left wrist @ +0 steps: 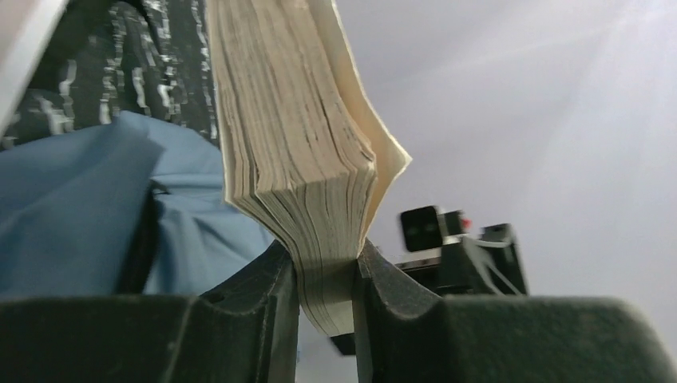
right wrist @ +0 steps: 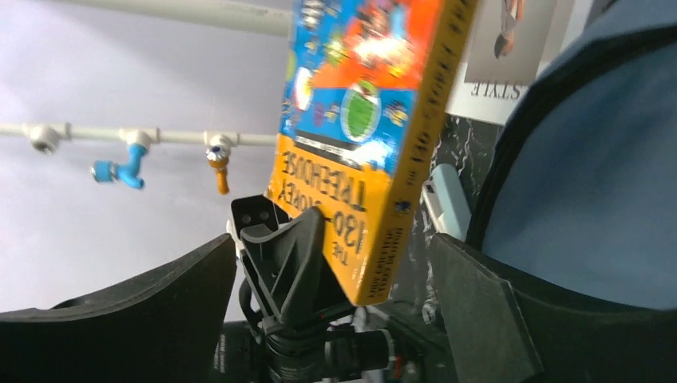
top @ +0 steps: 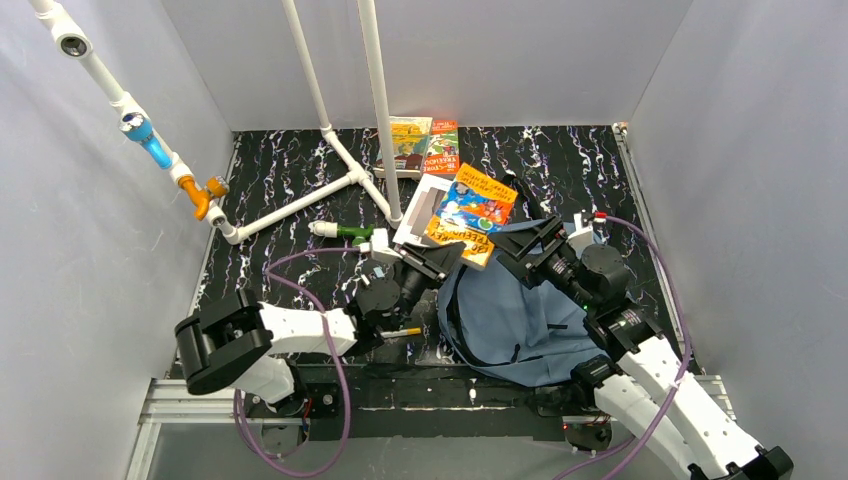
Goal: Pack the student bag
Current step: Pick up the book from the center of the board.
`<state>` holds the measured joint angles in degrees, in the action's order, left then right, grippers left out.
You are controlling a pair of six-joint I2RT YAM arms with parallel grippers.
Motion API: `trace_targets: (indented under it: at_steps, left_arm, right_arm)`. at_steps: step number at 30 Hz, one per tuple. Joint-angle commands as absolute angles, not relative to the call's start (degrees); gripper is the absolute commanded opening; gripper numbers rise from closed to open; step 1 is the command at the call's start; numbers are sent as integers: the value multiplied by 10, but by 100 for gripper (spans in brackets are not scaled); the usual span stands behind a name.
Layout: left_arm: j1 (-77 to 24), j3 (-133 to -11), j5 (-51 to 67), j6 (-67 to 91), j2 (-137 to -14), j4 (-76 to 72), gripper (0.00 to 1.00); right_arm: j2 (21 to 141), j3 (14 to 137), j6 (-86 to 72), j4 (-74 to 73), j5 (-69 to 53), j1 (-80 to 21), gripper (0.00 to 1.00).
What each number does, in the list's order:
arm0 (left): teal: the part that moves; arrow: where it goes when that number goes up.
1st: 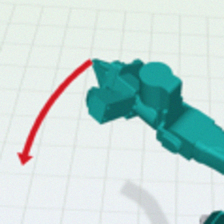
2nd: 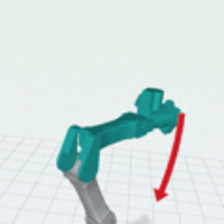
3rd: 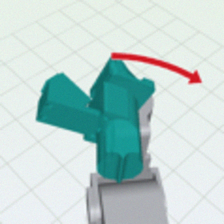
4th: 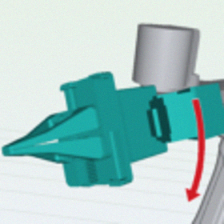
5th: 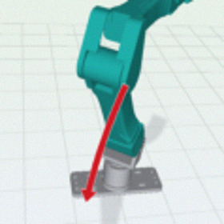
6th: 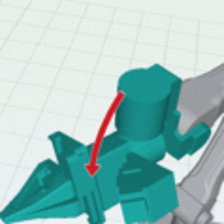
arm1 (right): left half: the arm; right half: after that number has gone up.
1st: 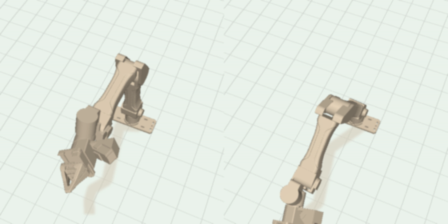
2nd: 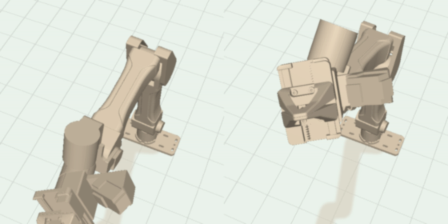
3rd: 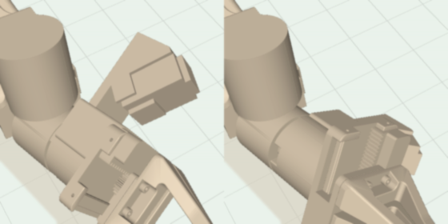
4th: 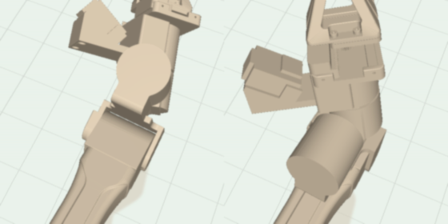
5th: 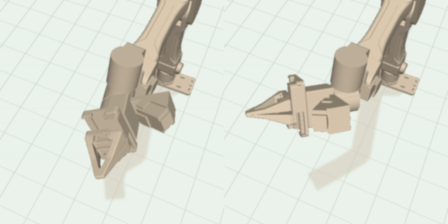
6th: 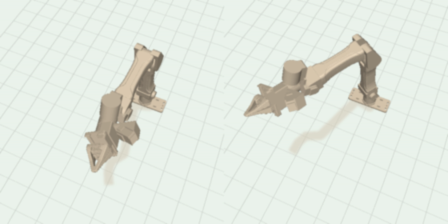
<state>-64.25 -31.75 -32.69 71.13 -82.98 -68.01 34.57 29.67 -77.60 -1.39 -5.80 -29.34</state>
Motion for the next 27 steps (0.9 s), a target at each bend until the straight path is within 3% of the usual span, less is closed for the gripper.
trace_targets:
  at_steps: [1,6,16,19,23,24,26,27]
  left_arm:
    - [-638,-269,-342,691,-745,-708,0]
    - [-636,-220,-262,708,-671,-717,0]
    - [-635,-180,-204,719,-603,-731,0]
    - [-635,-180,-184,755,-624,-731,0]
    - [-635,-183,-181,763,-639,-731,0]
    - [-636,-185,-184,759,-639,-730,0]
    - [-635,-194,-192,753,-635,-715,0]
    - [-635,-198,-202,753,-631,-695,6]
  right_arm:
    - [335,334,-597,4,-106,-295,98]
    - [377,317,-666,124,-163,-294,98]
    - [403,304,-718,169,-141,-294,96]
    - [416,287,-760,243,-143,-294,82]
    - [443,274,-808,301,-160,-294,55]
    - [447,268,-824,312,-163,-294,43]
    - [448,255,-852,318,-160,-294,8]
    - [444,244,-867,324,-156,-294,1]
